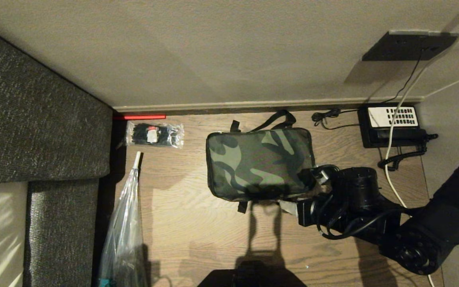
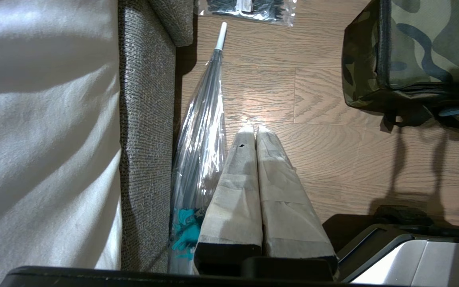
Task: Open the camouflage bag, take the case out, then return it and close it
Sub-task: Open the top of the storage box
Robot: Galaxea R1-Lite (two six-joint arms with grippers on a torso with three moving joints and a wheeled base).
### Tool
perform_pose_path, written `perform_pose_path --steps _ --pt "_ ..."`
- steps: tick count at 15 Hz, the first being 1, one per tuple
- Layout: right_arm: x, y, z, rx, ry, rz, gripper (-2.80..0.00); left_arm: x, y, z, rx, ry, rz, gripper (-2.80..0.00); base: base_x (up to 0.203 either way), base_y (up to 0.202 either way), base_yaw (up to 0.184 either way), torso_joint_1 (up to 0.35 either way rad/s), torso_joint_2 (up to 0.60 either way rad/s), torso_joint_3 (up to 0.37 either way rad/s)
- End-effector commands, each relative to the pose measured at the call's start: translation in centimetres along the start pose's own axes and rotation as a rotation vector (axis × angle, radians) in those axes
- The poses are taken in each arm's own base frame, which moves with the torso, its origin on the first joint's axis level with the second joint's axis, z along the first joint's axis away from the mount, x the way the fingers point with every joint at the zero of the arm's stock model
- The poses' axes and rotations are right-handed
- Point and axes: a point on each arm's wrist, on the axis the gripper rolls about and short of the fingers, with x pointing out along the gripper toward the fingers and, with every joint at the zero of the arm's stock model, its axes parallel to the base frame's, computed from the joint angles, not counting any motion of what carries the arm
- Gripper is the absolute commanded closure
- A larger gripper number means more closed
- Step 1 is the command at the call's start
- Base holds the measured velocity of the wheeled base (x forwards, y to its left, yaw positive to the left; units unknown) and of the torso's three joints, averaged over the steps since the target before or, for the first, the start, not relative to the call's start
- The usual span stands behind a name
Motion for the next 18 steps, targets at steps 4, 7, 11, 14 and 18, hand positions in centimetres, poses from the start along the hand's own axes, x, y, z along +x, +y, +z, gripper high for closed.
perform_pose_path --steps 4,7,11,14,18 --pt "1.8 -0.6 -1.8 0.043 0.036 -0.038 -2.80 0.0 0.0 -0.1 -0.001 0.001 0.001 0.00 0.000 0.000 0.000 0.000 0.00 0.000" --pt "3.0 -0.6 -2.4 0.039 0.028 -0.081 -2.80 0.0 0.0 -0.1 -0.001 0.001 0.001 0.00 0.000 0.000 0.000 0.000 0.00 0.000" --pt "4.8 0.0 -2.4 0.031 -0.046 -0.087 -2.80 0.0 0.0 -0.1 -0.001 0.001 0.001 0.00 0.000 0.000 0.000 0.000 0.00 0.000" --pt "5.8 0.1 -2.2 0.065 -0.082 -0.077 -2.80 0.0 0.0 -0.1 -0.001 0.001 0.001 0.00 0.000 0.000 0.000 0.000 0.00 0.000" --pt "6.9 0.8 -2.5 0.094 -0.097 -0.059 -2.80 0.0 0.0 -0.1 -0.001 0.001 0.001 0.00 0.000 0.000 0.000 0.000 0.00 0.000"
